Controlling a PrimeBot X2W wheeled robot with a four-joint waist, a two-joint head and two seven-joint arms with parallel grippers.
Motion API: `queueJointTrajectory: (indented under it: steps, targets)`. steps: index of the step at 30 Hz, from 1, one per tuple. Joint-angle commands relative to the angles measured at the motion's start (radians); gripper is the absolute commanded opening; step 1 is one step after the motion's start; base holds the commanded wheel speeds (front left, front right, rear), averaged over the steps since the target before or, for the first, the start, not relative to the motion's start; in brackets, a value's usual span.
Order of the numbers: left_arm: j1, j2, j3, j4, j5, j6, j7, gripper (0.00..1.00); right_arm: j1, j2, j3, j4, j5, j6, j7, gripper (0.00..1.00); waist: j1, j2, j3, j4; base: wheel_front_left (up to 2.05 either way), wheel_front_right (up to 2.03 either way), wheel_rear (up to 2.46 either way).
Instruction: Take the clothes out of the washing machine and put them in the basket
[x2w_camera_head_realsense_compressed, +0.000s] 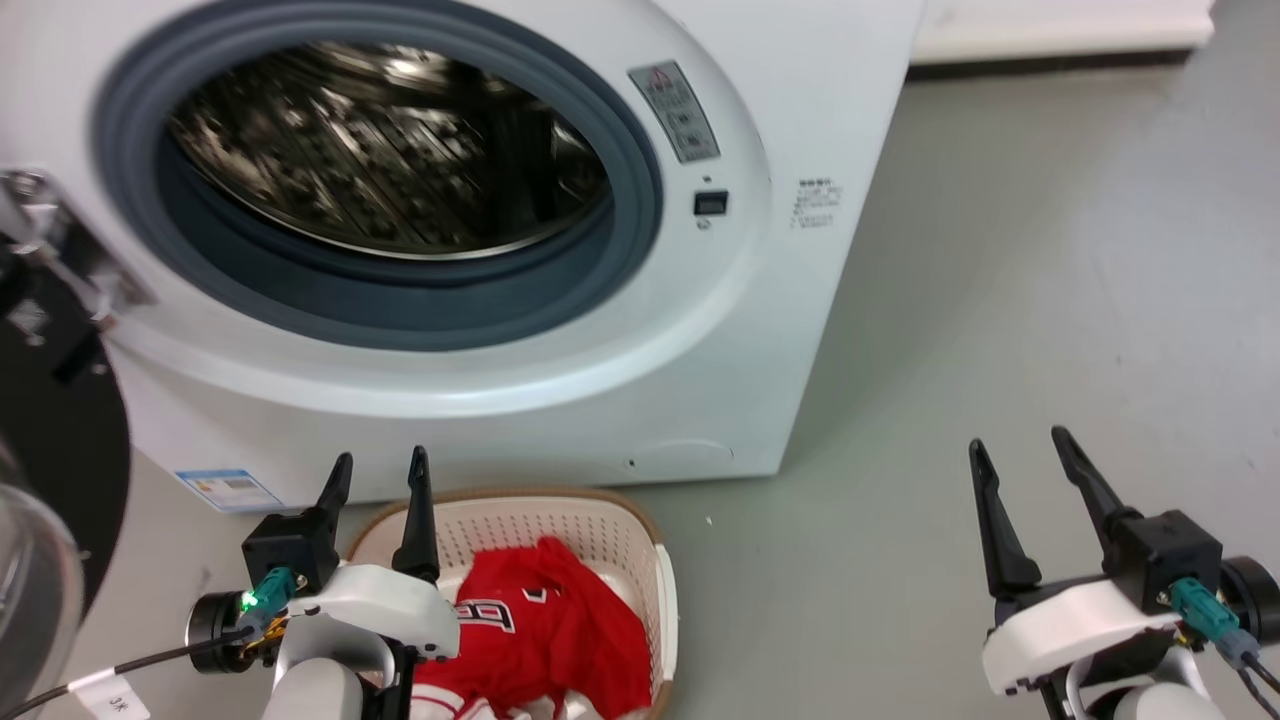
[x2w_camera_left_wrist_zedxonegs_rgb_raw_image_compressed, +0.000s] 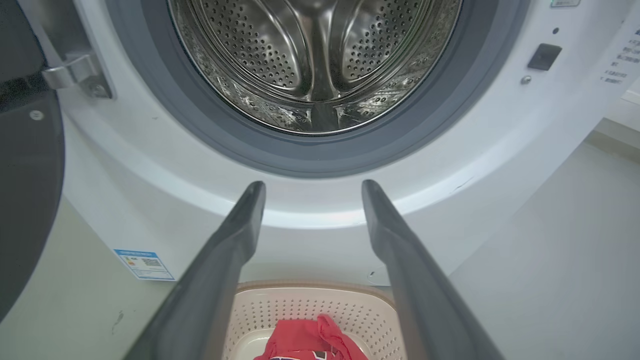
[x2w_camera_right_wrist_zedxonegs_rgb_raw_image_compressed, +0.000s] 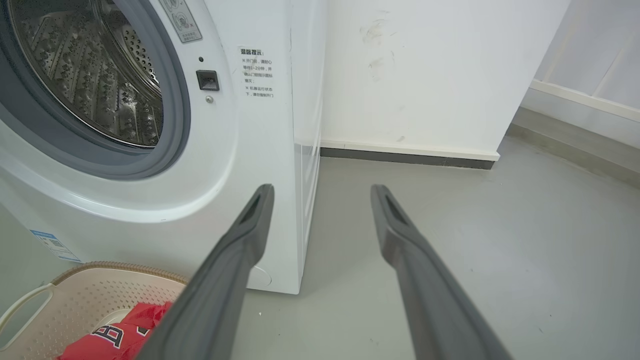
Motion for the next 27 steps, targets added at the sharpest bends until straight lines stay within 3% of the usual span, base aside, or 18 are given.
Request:
queueJointTrajectory:
  steps: [1, 10, 27]
  targets:
    - [0.022, -0.002, -0.008, -0.034, 0.014, 0.0, -0.002, 1.0, 0.022, 0.001, -0.004, -0.01, -0.002, -0.001, 0.005, 1.0, 0.0003, 0.0, -0.052, 0.032, 0.0, 0.0, 0.0]
    - [0.105, 0.008, -0.032, -0.229, 0.063, 0.004, -0.002, 1.0, 0.088, 0.001, -0.004, -0.054, 0.001, -0.001, 0.036, 1.0, 0.0003, 0.0, -0.136, 0.051, 0.0, 0.0, 0.0]
    - [0.261, 0.037, -0.059, -0.391, 0.084, 0.027, 0.082, 1.0, 0.155, 0.001, -0.012, -0.081, 0.014, -0.001, 0.053, 1.0, 0.0003, 0.0, -0.192, 0.076, 0.0, 0.0, 0.0]
